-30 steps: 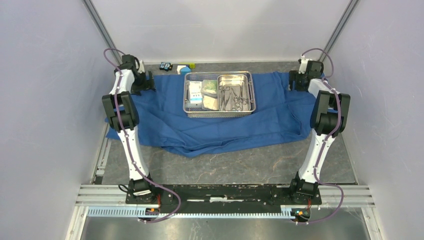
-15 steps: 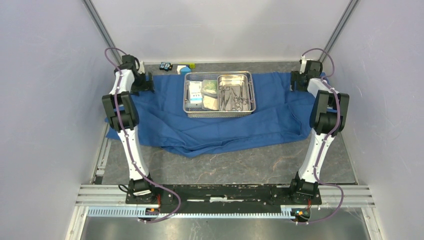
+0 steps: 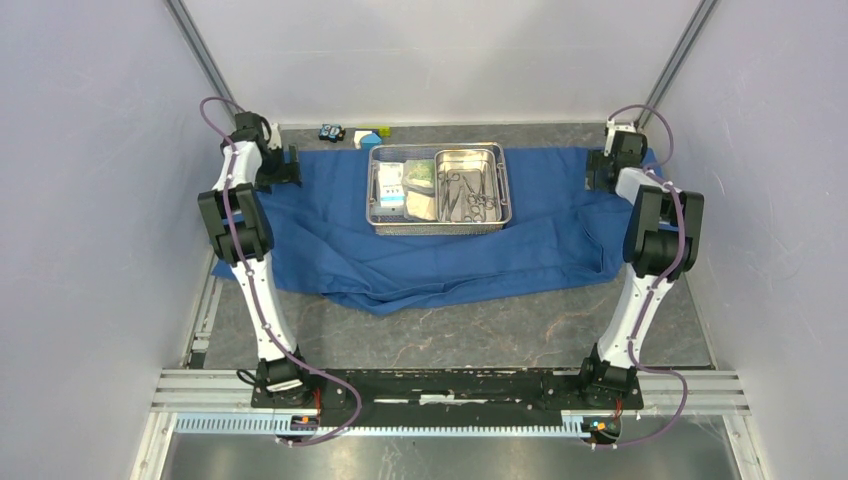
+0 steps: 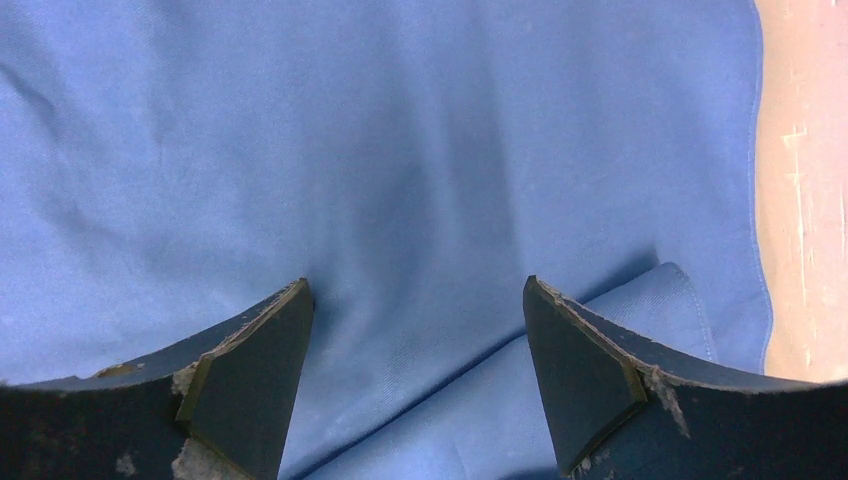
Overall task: Open and lay out the surgical kit
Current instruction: Smooth out the surgical kit at the center of the board.
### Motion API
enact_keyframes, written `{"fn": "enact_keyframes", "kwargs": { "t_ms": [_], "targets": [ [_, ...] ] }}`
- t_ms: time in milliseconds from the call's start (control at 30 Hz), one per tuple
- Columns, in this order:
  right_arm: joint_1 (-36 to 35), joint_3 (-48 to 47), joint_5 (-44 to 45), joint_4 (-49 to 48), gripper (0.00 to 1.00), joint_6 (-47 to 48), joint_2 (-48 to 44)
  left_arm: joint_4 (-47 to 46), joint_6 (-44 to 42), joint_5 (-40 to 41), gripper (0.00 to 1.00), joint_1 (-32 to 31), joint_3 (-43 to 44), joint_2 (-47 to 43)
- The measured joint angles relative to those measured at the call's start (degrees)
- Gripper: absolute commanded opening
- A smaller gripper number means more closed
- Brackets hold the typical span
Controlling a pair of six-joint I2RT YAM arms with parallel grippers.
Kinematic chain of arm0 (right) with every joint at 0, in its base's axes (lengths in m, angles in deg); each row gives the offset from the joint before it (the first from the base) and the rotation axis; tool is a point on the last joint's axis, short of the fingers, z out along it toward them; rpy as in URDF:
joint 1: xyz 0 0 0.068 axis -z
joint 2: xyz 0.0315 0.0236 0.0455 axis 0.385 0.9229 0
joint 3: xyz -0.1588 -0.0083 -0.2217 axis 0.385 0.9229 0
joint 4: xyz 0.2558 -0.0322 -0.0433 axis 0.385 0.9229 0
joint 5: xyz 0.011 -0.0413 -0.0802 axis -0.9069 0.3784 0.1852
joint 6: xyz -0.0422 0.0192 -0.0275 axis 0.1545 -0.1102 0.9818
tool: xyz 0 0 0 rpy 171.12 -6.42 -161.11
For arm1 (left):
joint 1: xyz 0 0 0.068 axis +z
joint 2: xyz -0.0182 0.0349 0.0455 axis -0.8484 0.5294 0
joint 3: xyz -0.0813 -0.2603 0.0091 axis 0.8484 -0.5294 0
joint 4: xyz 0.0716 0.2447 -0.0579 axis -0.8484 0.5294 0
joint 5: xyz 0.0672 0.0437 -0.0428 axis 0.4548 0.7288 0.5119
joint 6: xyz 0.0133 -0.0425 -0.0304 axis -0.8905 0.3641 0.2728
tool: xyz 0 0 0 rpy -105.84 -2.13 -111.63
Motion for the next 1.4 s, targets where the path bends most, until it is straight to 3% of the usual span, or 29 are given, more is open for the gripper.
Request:
{"fn": "enact_keyframes", "kwargs": {
  "t_ms": [367, 667, 800, 1033, 1200, 1400],
  "targets": [
    [1.53, 7.3, -7.69, -1.64, 0.88, 1.6, -9.07, -0.22, 0.0, -0.57, 0.99, 0.68, -2.54, -1.88],
    [1.64, 17.11, -18.43, -2.14, 0.88, 8.39, -28.09, -5.95, -3.5, -7.1, 1.0, 1.92, -20.35, -20.31],
    [1.64, 21.97, -21.33, 2.27, 0.86, 13.75, -34.36, -8.17, -11.28, -12.68, 1.0, 1.9, -29.97, -32.68],
    [1.64, 33.27, -21.79, 10.78, 0.84, 22.08, -41.05, -2.99, -35.17, -21.86, 1.0, 1.86, -50.4, -54.93],
    [1.64, 37.73, -21.62, 13.66, 0.84, 25.66, -43.04, 4.79, -48.63, -26.01, 1.0, 1.81, -59.01, -65.26],
    [1.4, 38.97, -20.2, 13.22, 0.8, 27.06, -42.66, 8.2, -55.65, -28.35, 1.0, 1.81, -64.22, -72.61]
  ]
}}
